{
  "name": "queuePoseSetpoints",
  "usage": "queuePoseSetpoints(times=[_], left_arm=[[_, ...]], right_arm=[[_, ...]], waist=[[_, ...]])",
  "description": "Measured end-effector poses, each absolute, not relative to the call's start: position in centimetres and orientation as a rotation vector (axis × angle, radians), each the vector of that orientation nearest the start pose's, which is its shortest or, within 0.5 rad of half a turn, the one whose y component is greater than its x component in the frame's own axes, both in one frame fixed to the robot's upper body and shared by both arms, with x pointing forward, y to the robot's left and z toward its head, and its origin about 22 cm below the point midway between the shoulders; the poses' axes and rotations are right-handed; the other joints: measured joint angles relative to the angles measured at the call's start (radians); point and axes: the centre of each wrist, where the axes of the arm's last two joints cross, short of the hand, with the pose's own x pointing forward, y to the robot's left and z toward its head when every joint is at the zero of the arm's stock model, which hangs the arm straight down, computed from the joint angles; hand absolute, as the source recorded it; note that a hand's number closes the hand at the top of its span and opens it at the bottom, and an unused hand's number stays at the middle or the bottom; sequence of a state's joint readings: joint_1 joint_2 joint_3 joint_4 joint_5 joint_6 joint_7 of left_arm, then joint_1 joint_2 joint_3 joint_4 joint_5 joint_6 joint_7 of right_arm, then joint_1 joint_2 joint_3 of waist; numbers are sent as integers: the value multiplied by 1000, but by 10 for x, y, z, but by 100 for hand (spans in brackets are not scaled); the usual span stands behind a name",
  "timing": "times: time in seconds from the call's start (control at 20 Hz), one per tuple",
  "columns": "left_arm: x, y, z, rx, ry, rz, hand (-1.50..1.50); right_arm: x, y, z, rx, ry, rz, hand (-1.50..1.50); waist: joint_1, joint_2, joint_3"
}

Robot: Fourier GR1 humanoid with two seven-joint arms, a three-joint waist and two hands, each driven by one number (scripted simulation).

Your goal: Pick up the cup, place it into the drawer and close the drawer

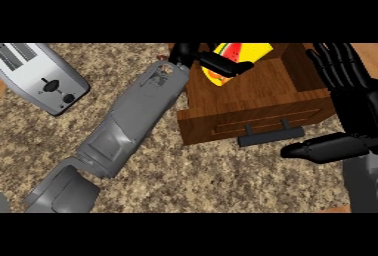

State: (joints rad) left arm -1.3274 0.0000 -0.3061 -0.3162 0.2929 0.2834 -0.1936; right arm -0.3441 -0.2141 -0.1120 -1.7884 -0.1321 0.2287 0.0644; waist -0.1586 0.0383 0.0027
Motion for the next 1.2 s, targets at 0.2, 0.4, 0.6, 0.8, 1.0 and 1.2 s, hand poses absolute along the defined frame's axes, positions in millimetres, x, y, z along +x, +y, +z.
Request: queuePoseSetpoints(times=[0.2,0.4,0.6,0.8,1.0,1.2], left_arm=[[441,37,124,6,-1725,-454,-150],[438,39,117,-62,-1749,-382,-150],[436,37,120,-170,-1802,-299,-150],[436,36,127,-245,-1868,-202,-150],[437,36,130,-252,-1901,-119,-150],[438,38,126,-231,-1912,-64,-150]], right_arm=[[294,-249,158,155,-2045,362,-150],[298,-235,159,281,-2043,416,150],[299,-219,160,448,-2009,541,150],[297,-210,157,561,-1909,709,150],[291,-211,155,513,-1768,949,-150],[286,-214,149,360,-1664,1088,-150]], waist=[[-26,6,0],[-42,13,-1],[-43,14,-2],[-32,7,-3],[-6,-4,-3],[31,-11,-2]])
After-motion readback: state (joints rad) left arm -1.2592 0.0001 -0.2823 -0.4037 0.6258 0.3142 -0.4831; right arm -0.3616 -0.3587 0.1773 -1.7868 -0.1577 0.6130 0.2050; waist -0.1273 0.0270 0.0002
